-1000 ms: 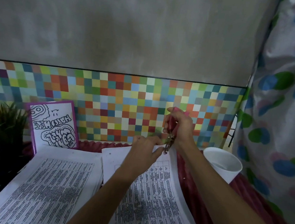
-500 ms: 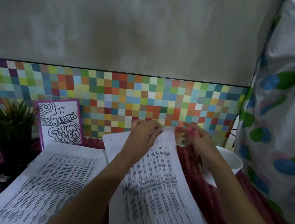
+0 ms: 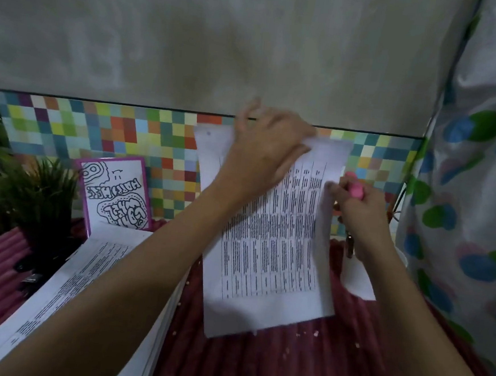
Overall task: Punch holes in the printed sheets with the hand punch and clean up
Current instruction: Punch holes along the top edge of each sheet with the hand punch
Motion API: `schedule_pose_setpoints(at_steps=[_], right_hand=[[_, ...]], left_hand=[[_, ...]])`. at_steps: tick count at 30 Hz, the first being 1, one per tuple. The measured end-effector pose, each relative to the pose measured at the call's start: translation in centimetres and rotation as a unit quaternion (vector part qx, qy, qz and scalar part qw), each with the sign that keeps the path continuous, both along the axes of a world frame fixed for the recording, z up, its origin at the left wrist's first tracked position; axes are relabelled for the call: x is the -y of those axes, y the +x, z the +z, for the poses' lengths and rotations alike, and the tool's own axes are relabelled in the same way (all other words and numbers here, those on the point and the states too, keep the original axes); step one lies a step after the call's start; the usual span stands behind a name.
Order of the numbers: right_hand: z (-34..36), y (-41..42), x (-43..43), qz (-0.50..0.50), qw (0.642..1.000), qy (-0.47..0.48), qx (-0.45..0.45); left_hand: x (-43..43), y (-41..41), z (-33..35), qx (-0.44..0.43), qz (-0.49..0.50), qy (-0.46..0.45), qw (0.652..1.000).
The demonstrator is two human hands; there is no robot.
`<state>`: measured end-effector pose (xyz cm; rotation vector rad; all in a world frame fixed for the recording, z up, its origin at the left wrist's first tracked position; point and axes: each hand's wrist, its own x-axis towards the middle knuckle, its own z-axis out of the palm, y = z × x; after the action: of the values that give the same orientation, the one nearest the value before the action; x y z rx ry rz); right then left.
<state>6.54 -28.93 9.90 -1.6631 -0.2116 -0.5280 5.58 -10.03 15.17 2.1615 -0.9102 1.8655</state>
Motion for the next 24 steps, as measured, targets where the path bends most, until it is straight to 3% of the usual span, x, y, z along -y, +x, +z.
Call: schedule_pose_setpoints(at_steps=[2,4,7,8,13,17,24], right_hand=[[0.4,-0.4,0.1,-0.014,0.999,0.037,0.019],[0.4,-0.9,0.1,-0.026,0.998,0.054,0.028],[0.4,-1.7,-0.3,-0.031,0.998,0.059,0.023],[0.6,-2.1,-0.5,-0.026,0.998,0.059,0.02],[0.7,-2.8,-0.3,-0.034,0.996,0.084,0.016],[-0.1,-2.7,-0.6,-0.024,0.999,0.024,-0.02],[-0.6,-2.6,-1.4,-0.038,0.998,0.027,-0.053]], left_hand=[[-1.4,-1.2,-1.4,-0.013,0.079,-0.108,0.991],[-2.8,-2.8,-4.7,-0.119,0.084,-0.272,0.951],[-3.5,-5.0,-9.2,-0.317,-0.093,-0.457,0.826],[-3.6,-5.5,-10.1,-0.358,-0.121,-0.463,0.802],[-3.7,-5.7,-10.9,-0.336,-0.141,-0.438,0.822],[-4.1,-5.1,-12.4,-0.381,-0.162,-0.441,0.796],[-4.1,-4.6,-14.9,-0.435,-0.139,-0.461,0.761]])
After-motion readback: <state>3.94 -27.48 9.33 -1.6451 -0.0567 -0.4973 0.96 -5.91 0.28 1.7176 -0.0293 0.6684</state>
